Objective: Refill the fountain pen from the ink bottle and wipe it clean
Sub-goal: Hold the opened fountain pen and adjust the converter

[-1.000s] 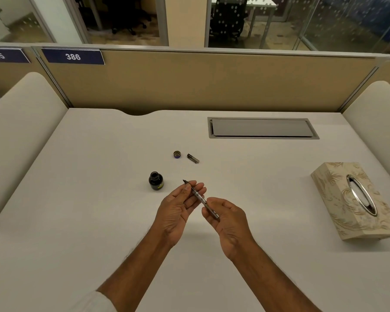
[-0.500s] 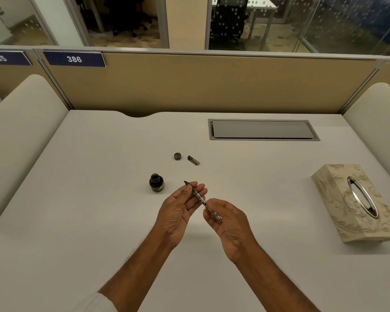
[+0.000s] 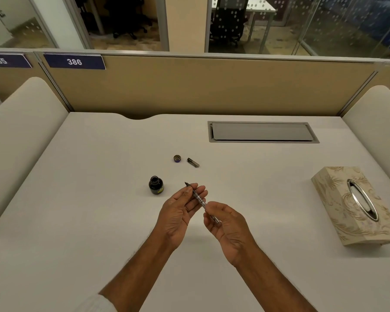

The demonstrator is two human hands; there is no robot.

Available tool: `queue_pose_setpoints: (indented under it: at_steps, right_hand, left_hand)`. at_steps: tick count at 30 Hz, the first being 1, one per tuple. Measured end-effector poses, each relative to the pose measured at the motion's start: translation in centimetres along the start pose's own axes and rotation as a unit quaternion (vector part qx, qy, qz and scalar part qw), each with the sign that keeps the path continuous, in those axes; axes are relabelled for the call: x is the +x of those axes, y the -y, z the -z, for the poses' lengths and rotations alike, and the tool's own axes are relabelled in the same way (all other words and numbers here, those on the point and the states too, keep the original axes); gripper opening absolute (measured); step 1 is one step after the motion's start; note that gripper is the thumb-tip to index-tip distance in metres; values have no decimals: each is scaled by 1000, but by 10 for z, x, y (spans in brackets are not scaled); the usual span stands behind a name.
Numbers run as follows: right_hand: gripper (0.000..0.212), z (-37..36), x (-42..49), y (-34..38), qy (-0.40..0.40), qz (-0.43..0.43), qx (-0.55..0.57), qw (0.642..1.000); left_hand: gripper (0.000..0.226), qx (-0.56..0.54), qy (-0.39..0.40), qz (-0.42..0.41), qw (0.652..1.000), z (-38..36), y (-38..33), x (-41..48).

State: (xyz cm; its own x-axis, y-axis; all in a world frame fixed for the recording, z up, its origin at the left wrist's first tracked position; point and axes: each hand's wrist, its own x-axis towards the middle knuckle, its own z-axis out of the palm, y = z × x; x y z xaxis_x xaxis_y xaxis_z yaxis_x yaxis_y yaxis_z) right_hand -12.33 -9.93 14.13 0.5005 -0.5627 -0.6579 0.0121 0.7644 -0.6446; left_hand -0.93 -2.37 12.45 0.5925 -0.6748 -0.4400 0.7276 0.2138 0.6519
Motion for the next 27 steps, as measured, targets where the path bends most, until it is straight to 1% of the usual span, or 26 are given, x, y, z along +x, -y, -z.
queue_pose_setpoints:
  at_steps: [3,7,11,14,18,22,27]
  right_hand:
    - [16,0,0,1,-1,-18,0,1000]
    - [13,-2,0,2,4,-1,-8,1000]
    - [16,-4,-2,4,17,-21,2,1000]
    - [13,-5,0,3,10,-9,-2,1000]
    - [18,-5,0,3,22,-21,12,999]
    - [11,-5,2,3,12,-20,19,1000]
    - [15,-5,2,2,13,-22,29,999]
  left_hand:
    - [26,3,0,-2,1000,-1,-1,0]
    - [27,0,-1,-1,1000,-2,-2,1]
    - [27,9,-1,-5,1000,-3,-3,1]
    - [27,5,-3,-4,1000,-4,-3,2]
    - [27,8,-3,-3,1000,-4,-4,3]
    - [26,10,-5,-3,1000,-4,-3,3]
    - [27,13,-7,-1,1000,-3,-3,4]
